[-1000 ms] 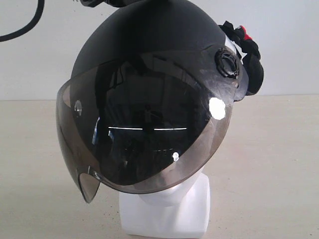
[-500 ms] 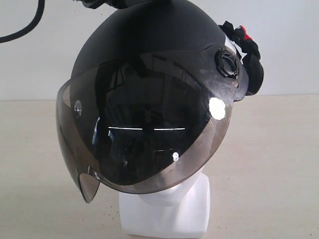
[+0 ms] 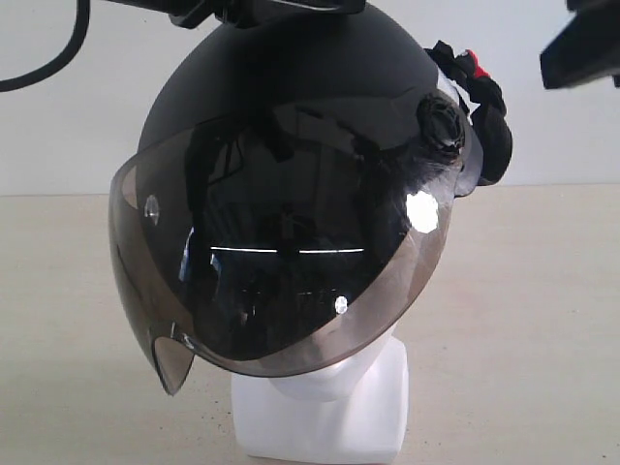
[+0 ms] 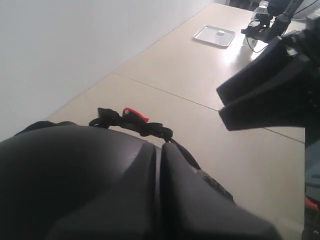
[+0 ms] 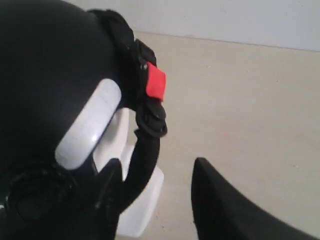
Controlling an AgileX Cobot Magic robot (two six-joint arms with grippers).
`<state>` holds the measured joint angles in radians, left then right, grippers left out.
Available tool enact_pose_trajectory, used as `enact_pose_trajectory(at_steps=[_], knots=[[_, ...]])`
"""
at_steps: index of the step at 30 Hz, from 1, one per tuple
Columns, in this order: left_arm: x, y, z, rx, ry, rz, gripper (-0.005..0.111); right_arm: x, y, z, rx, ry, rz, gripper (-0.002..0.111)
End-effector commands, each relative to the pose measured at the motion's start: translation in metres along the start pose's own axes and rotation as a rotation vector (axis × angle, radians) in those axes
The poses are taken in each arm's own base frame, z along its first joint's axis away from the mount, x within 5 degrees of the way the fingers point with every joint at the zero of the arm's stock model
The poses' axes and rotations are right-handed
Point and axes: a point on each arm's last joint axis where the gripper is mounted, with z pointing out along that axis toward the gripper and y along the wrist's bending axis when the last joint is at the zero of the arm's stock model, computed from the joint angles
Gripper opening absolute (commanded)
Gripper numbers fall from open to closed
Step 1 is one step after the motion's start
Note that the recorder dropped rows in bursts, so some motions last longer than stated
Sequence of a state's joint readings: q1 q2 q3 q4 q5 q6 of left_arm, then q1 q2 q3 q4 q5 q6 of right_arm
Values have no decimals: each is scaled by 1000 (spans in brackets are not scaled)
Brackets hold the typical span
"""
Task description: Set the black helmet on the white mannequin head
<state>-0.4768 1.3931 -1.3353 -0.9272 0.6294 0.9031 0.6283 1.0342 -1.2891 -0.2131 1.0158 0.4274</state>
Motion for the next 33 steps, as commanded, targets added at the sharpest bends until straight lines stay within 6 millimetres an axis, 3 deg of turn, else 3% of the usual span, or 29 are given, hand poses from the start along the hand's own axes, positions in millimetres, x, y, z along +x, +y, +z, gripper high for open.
enact_pose_trajectory(at_steps=[1, 4, 18, 33], knots=[[29, 6, 17, 32, 164, 22, 4, -14, 7, 14, -1, -10, 36, 34], [29, 6, 17, 32, 164, 22, 4, -14, 9, 24, 7, 15, 31, 34], [29, 6, 17, 32, 164, 22, 4, -14, 3, 27, 82, 14, 103, 34], [29, 6, 17, 32, 165, 23, 4, -10, 14, 57, 56, 126, 143, 34]])
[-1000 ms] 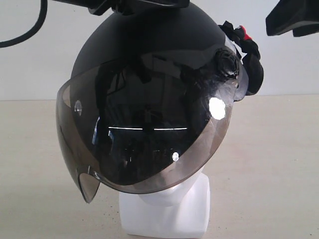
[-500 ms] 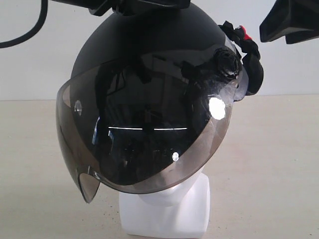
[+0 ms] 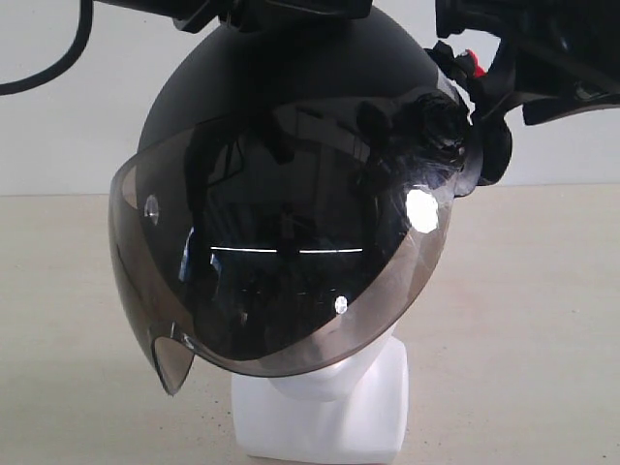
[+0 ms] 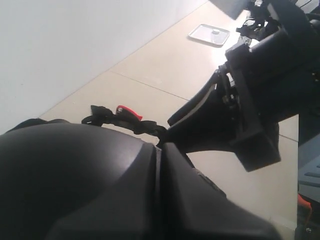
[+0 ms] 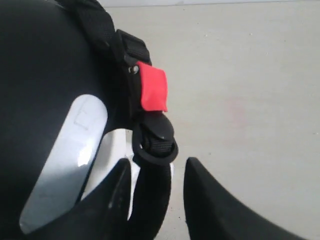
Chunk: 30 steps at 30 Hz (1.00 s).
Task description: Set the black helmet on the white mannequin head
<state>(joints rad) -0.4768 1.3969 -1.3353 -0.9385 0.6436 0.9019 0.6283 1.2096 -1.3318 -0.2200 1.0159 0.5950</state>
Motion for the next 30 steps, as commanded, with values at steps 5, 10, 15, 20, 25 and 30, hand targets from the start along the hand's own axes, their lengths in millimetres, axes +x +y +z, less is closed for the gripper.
enact_pose_trajectory(at_steps=[5, 10, 15, 20, 25, 30], knots=[[28, 8, 15, 15, 159, 34, 4, 0, 4, 12, 0, 41, 9, 34], [28, 8, 15, 16, 160, 34, 4, 0, 5, 20, 20, 52, -15, 34], [28, 8, 15, 18, 161, 34, 4, 1, -1, 19, 83, 66, -34, 18], [28, 8, 15, 18, 161, 34, 4, 0, -5, 19, 122, 57, -53, 0], [27, 7, 14, 16, 156, 36, 4, 0, -18, 16, 265, 61, -52, 0], [22, 2, 6, 22, 142, 44, 4, -1, -20, 16, 296, 50, -53, 0]])
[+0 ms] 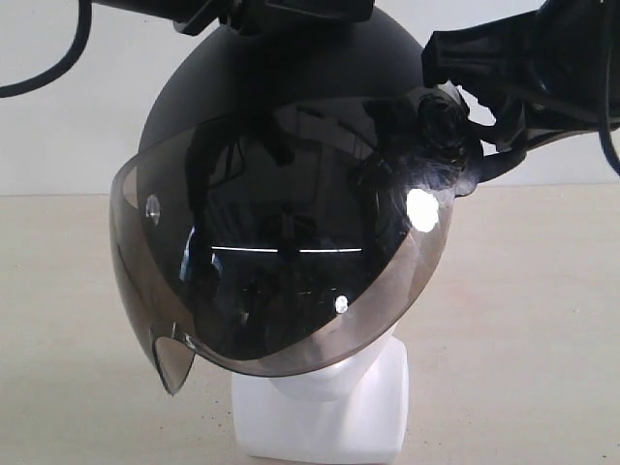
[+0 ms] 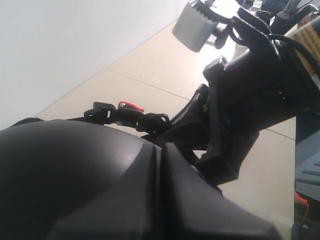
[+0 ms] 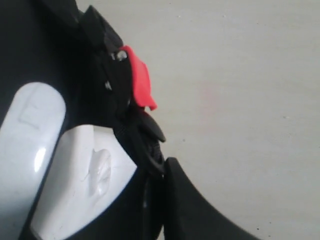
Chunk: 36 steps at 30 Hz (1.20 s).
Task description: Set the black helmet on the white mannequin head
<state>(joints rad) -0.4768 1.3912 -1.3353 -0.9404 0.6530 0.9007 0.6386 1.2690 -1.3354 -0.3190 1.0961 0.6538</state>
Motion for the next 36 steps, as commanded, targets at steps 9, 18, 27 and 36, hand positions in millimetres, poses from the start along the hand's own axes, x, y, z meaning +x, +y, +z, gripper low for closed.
enact_pose_trajectory(at_steps=[9, 18, 27, 36], knots=[[20, -2, 0, 35, 142, 34, 4, -16, -19, 2, 93, -133, 92, 0], [20, -2, 0, 37, 146, 37, 4, 5, -51, 27, 3, -227, 264, 0], [20, -2, 0, 37, 146, 37, 4, 17, -80, 26, 11, -256, 313, 0], [19, -27, 11, 92, 135, 65, 4, 35, -98, 49, 44, -237, 359, 0]])
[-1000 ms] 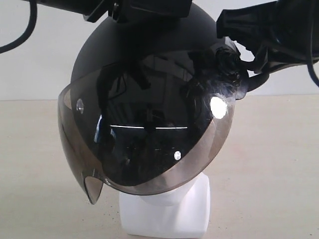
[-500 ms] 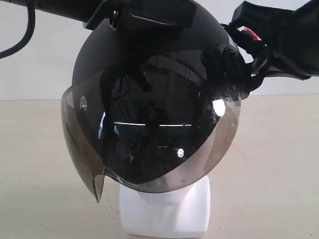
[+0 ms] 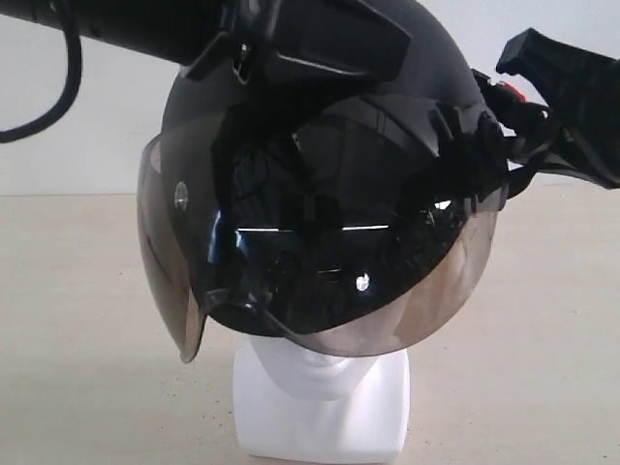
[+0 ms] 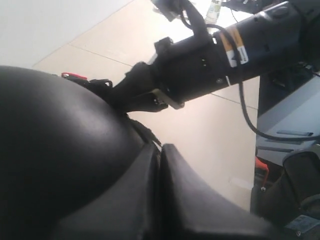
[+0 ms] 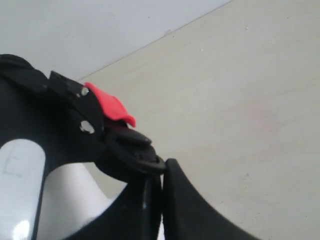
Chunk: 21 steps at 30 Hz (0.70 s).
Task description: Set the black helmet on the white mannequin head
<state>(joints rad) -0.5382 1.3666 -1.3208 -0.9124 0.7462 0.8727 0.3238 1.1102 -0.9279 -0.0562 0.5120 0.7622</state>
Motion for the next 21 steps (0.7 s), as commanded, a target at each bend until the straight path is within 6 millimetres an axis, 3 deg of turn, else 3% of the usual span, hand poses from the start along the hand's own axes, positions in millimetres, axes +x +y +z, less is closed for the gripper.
enact_pose_trajectory(at_steps=[1, 10, 21], knots=[[11, -1, 14, -22, 62, 41, 4, -10, -39, 3, 203, -61, -128, 0], [12, -5, 16, -11, 70, -3, 4, -9, -36, 6, 158, -65, -165, 0], [10, -29, 28, 12, 67, -14, 4, -13, -33, 19, 120, -101, -189, 0]])
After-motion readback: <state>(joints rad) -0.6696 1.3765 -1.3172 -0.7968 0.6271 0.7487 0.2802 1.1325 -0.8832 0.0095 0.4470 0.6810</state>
